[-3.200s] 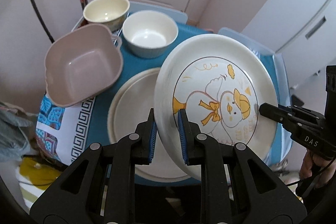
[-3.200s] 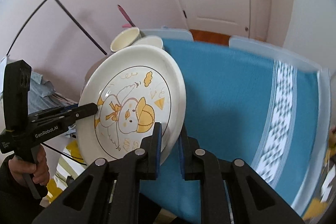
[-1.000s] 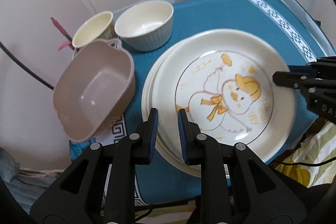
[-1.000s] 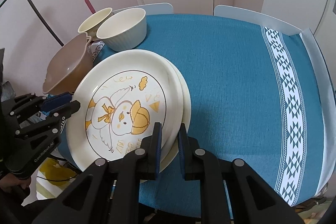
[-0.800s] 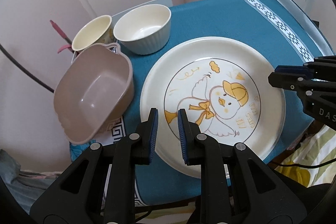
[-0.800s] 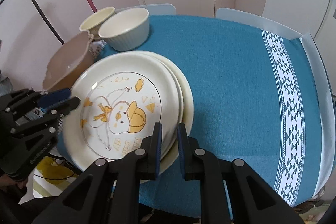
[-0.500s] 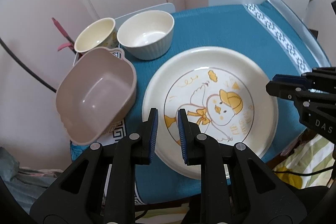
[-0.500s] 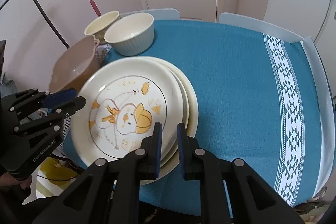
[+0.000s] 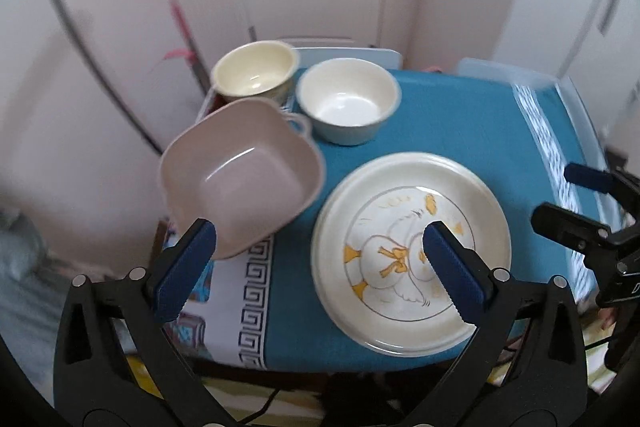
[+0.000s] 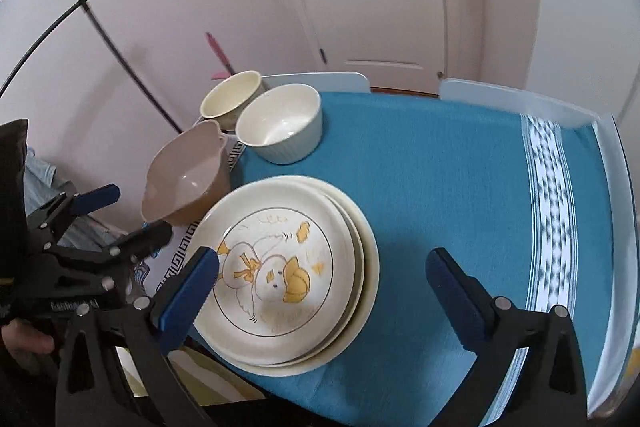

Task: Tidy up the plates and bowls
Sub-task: 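Grasp the rim of the beige plastic basin with both grippers, then lift the beige basin, carry it across the table, lower and open both grippers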

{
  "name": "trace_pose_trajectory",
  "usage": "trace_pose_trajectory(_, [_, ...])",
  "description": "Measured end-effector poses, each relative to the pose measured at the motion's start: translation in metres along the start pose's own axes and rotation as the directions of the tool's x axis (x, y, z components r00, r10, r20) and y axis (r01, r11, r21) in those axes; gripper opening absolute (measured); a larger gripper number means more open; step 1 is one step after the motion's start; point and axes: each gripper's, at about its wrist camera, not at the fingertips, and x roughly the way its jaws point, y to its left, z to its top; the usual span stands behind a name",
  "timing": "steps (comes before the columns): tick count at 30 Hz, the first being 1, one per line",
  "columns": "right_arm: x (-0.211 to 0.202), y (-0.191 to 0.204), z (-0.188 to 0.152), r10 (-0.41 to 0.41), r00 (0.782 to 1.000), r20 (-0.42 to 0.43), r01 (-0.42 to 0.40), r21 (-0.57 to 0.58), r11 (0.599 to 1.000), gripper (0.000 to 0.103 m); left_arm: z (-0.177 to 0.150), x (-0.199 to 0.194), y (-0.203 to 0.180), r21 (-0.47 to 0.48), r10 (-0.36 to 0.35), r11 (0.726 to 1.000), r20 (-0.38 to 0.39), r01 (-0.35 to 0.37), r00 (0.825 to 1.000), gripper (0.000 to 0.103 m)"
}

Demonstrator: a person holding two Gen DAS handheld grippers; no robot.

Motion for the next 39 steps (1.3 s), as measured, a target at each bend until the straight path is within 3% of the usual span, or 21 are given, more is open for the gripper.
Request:
trace_pose_trajectory(5, [0.007, 0.014, 0.036, 0.092, 0.992, -0.089, -0.103, -0.122, 0.987, 0.103, 0.003, -0.016, 0.047, -0.217, 0.040, 0.975, 0.011, -0.036, 0.999, 0.103])
trace_pose_trajectory(8, [0.016, 0.029, 0.059, 0.148, 0.985, -0.087, -0.159, -0.140, 0.977, 0.103, 0.005, -0.018, 0.072, -0.309, 0.045, 0.950, 0.021, -0.036, 0.999, 0.103])
trace_pose_trajectory(10, [0.034, 0.042, 0.074, 0.196, 0.972, -0.127, -0.214, -0.143, 0.966, 0.103, 0.005, -0.013, 0.091, -0.363, 0.039, 0.931, 0.006, -0.034, 0.999, 0.103])
trace_pose_trajectory(14, [0.082, 0.067, 0.090, 0.218, 0.951, -0.218, -0.256, -0.165, 0.953, 0.103, 0.002, 0.013, 0.121, -0.436, 0.010, 0.900, -0.040, -0.027, 0.999, 0.102])
trace_pose_trajectory(16, [0.107, 0.079, 0.093, 0.224, 0.937, -0.267, -0.272, -0.155, 0.950, 0.100, 0.000, 0.027, 0.130, -0.461, -0.030, 0.887, -0.069, -0.006, 0.997, 0.095])
trace_pose_trajectory(20, [0.148, 0.096, 0.092, 0.229, 0.913, -0.339, -0.290, -0.142, 0.946, 0.086, -0.003, 0.061, 0.140, -0.471, -0.075, 0.882, -0.144, -0.001, 0.987, 0.080])
trace_pose_trajectory(22, [0.169, 0.104, 0.090, 0.235, 0.894, -0.381, -0.302, -0.125, 0.945, 0.069, -0.004, 0.077, 0.142, -0.465, -0.101, 0.885, -0.173, 0.009, 0.980, 0.069])
trace_pose_trajectory(23, [0.176, 0.106, 0.090, 0.232, 0.890, -0.392, -0.301, -0.124, 0.946, 0.066, -0.003, 0.083, 0.143, -0.460, -0.111, 0.888, -0.184, 0.014, 0.977, 0.066])
trace_pose_trajectory(28, [0.206, 0.116, 0.086, 0.206, 0.884, -0.420, -0.273, -0.105, 0.956, 0.050, 0.001, 0.109, 0.144, -0.435, -0.148, 0.900, -0.218, 0.039, 0.965, 0.043])
trace_pose_trajectory(29, [0.209, 0.117, 0.086, 0.200, 0.884, -0.422, -0.267, -0.105, 0.958, 0.043, 0.001, 0.112, 0.145, -0.432, -0.155, 0.901, -0.222, 0.045, 0.963, 0.039])
trace_pose_trajectory(30, [0.212, 0.118, 0.086, 0.193, 0.885, -0.424, -0.261, -0.107, 0.960, 0.034, 0.002, 0.117, 0.144, -0.422, -0.163, 0.905, -0.231, 0.052, 0.959, 0.028])
trace_pose_trajectory(32, [0.218, 0.120, 0.085, 0.180, 0.884, -0.431, -0.249, -0.110, 0.962, 0.027, 0.003, 0.123, 0.144, -0.408, -0.164, 0.911, -0.239, 0.054, 0.957, 0.018])
trace_pose_trajectory(34, [0.221, 0.123, 0.084, 0.149, 0.891, -0.428, -0.224, -0.131, 0.966, 0.018, 0.004, 0.126, 0.145, -0.399, -0.157, 0.916, -0.240, 0.050, 0.958, 0.015])
trace_pose_trajectory(39, [0.224, 0.129, 0.081, 0.134, 0.897, -0.421, -0.209, -0.138, 0.968, 0.015, 0.008, 0.124, 0.145, -0.366, -0.141, 0.929, -0.235, 0.047, 0.962, 0.015])
